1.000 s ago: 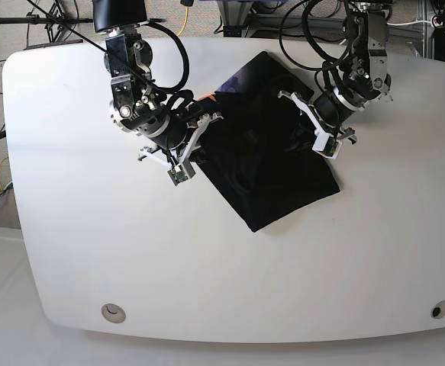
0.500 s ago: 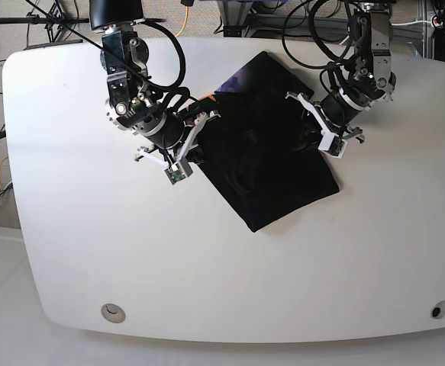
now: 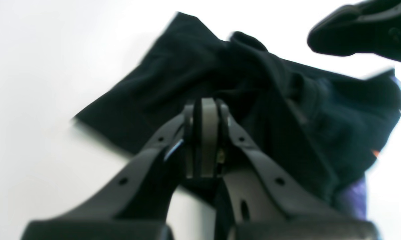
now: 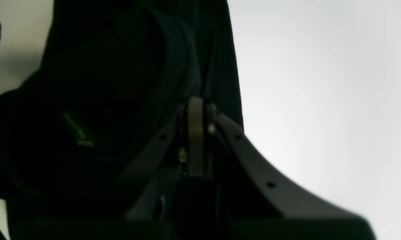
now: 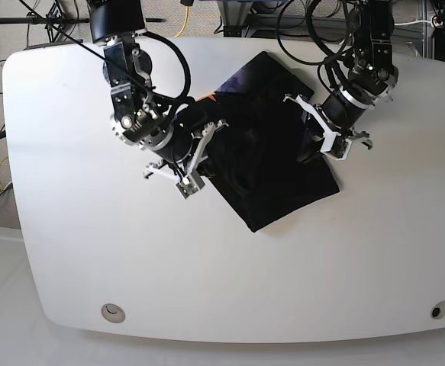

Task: Fold the T-shirt properly
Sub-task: 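Grip the bundle edges with both grippers and rotate it upright, then regrasp the bundle edge with the left gripper beside the right gripper, then release the bundle with the left gripper and move it to the bundle's other end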

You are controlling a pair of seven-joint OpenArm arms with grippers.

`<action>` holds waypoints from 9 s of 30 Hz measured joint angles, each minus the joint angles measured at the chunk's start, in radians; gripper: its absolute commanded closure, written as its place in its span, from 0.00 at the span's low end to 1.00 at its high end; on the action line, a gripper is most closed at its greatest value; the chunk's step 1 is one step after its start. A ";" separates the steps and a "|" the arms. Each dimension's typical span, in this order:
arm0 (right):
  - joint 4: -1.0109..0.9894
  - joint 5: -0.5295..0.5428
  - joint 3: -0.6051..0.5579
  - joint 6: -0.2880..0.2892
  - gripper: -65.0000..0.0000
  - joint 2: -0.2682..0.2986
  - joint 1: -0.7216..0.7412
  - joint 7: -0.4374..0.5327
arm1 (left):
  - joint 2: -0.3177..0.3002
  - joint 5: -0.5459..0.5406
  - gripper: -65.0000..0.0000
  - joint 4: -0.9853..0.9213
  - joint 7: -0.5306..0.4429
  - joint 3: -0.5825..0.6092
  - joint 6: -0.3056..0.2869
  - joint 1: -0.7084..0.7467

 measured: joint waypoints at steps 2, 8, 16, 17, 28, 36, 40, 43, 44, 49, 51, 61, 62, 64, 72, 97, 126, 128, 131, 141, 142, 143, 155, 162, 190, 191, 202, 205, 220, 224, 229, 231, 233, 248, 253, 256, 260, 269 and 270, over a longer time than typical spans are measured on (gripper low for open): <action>-0.027 0.002 0.000 -0.001 1.00 0.000 0.026 0.008 | 0.007 0.018 0.99 -0.004 0.011 -0.003 0.008 0.016; -0.130 -0.005 0.000 -0.002 1.00 0.006 0.071 0.064 | 0.010 0.021 0.99 -0.007 0.024 -0.005 -0.010 0.042; -0.215 -0.023 -0.002 -0.002 1.00 0.013 0.071 0.103 | 0.005 0.009 0.99 -0.032 0.021 -0.041 -0.068 0.040; -0.229 -0.029 -0.002 -0.002 1.00 0.011 0.075 0.113 | 0.004 0.006 0.99 -0.053 0.018 -0.053 -0.074 0.032; -0.315 -0.030 -0.002 0.000 1.00 0.011 0.078 0.156 | -0.049 -0.046 0.99 -0.361 -0.033 -0.132 -0.108 -0.090; -0.203 -0.027 0.002 0.003 1.00 0.017 0.050 0.118 | -0.094 -0.041 0.98 -0.324 -0.071 -0.116 -0.108 -0.139; -0.153 -0.028 0.002 0.002 1.00 0.014 0.047 0.125 | -0.081 -0.021 0.98 -0.247 -0.048 -0.097 -0.097 -0.101; -0.142 -0.027 0.001 -0.001 1.00 0.007 0.051 0.131 | -0.075 -0.031 0.98 -0.191 -0.046 -0.065 -0.108 -0.080; -0.142 -0.028 -0.002 -0.001 1.00 0.005 0.053 0.131 | -0.072 -0.032 0.98 -0.177 -0.047 -0.054 -0.109 -0.079; -0.157 -0.028 -0.004 -0.002 1.00 0.008 0.059 0.131 | -0.062 -0.048 0.97 -0.130 -0.047 -0.002 -0.095 -0.086; -0.181 -0.029 -0.004 -0.005 1.00 0.009 0.071 0.129 | -0.052 -0.052 0.97 -0.124 -0.039 0.016 -0.086 -0.086; -0.233 -0.029 0.034 -0.008 1.00 0.009 0.080 0.163 | -0.037 -0.081 0.95 -0.200 0.085 0.126 -0.072 -0.144; -0.232 -0.027 0.039 -0.008 1.00 0.010 0.074 0.164 | -0.038 -0.074 0.95 -0.217 0.098 0.130 -0.071 -0.157; -0.233 -0.033 0.051 -0.010 1.00 0.011 0.055 0.157 | -0.041 -0.072 0.95 -0.259 0.110 0.132 -0.068 -0.175; -0.149 -0.025 0.090 -0.012 1.00 0.021 -0.081 0.163 | -0.047 -0.108 0.97 -0.445 0.108 0.095 -0.108 -0.276; -0.107 -0.018 0.013 -0.008 1.00 0.048 -0.114 0.132 | -0.035 0.006 0.98 -0.462 -0.170 0.056 -0.035 -0.188; -0.071 -0.068 0.012 -0.003 1.00 -0.103 -0.069 0.128 | -0.110 -0.068 1.00 -0.358 0.067 0.034 -0.058 -0.215; -0.071 -0.063 0.015 -0.005 1.00 -0.094 -0.068 0.130 | -0.127 -0.064 1.00 -0.343 0.073 0.020 -0.054 -0.212; -0.060 -0.053 0.020 -0.005 1.00 -0.072 -0.073 0.124 | -0.138 -0.057 0.99 -0.308 0.080 0.005 -0.049 -0.208; 0.023 -0.062 0.061 -0.010 1.00 0.032 -0.084 0.115 | -0.142 -0.039 0.99 -0.134 0.013 -0.018 -0.046 -0.183; 0.011 -0.068 0.061 -0.008 1.00 0.035 -0.074 0.121 | -0.145 -0.017 0.99 -0.117 0.001 -0.012 -0.045 -0.175; 0.000 -0.071 0.061 -0.008 1.00 0.035 -0.063 0.123 | -0.147 -0.009 0.99 -0.109 -0.003 -0.008 -0.045 -0.163; -0.117 -0.087 0.060 -0.023 1.00 -0.101 0.001 0.124 | -0.061 -0.005 0.99 -0.100 -0.006 -0.007 -0.046 -0.031; -0.115 -0.079 0.052 -0.001 1.00 -0.198 0.012 0.097 | -0.035 -0.013 0.99 -0.114 -0.004 0.005 -0.060 -0.018; -0.296 -0.077 0.049 -0.019 1.00 -0.061 0.063 0.222 | -0.068 0.034 0.99 -0.326 0.013 -0.001 -0.050 -0.179; -0.308 -0.077 0.050 -0.019 1.00 -0.061 0.065 0.223 | -0.064 0.037 0.99 -0.331 0.018 -0.001 -0.048 -0.181; -0.421 -0.165 0.037 -0.012 1.00 -0.132 0.087 0.319 | -0.042 0.029 0.99 -0.279 0.035 -0.005 -0.032 -0.129; -0.426 -0.185 0.035 -0.026 1.00 -0.167 0.086 0.331 | -0.047 0.024 0.99 -0.266 0.029 -0.015 -0.042 -0.101; -0.084 -0.157 0.069 -0.008 1.00 -0.166 0.065 0.168 | -0.029 0.029 0.98 -0.190 -0.010 -0.056 -0.087 -0.103; -0.054 -0.155 0.096 -0.008 1.00 -0.147 0.067 0.148 | -0.021 0.037 0.98 -0.126 -0.002 -0.083 -0.089 -0.087; -0.059 -0.155 0.125 -0.005 1.00 -0.116 0.051 0.137 | -0.011 0.035 0.98 -0.034 -0.019 -0.091 -0.091 -0.071; -0.065 -0.153 0.132 -0.007 1.00 -0.107 0.051 0.143 | -0.006 0.036 0.98 -0.013 -0.025 -0.088 -0.090 -0.065; -0.071 -0.154 0.128 -0.020 1.00 -0.105 0.051 0.159 | -0.005 0.035 0.98 -0.003 -0.033 -0.079 -0.068 -0.053; -0.113 -0.170 0.113 -0.031 0.99 -0.103 0.023 0.142 | 0.007 0.033 0.98 -0.021 0.091 -0.122 0.022 -0.173; -0.112 -0.166 0.105 -0.027 0.99 -0.120 0.023 0.150 | 0.007 0.050 0.98 0.000 0.141 -0.122 0.014 -0.144; -0.089 -0.158 0.101 -0.020 0.99 -0.118 0.014 0.148 | 0.007 0.042 0.98 0.037 0.122 -0.122 0.014 -0.154; -0.026 -0.167 0.106 -0.027 0.99 -0.109 -0.005 0.126 | 0.006 0.030 0.98 0.050 0.106 -0.123 0.014 -0.169; 0.119 -0.162 0.102 -0.023 0.99 -0.111 -0.048 0.021 | 0.008 0.045 0.98 0.043 0.143 -0.232 0.011 -0.128; 0.132 -0.163 0.100 -0.023 0.99 -0.112 -0.055 -0.003 | 0.008 0.045 0.98 0.043 0.164 -0.249 0.013 -0.130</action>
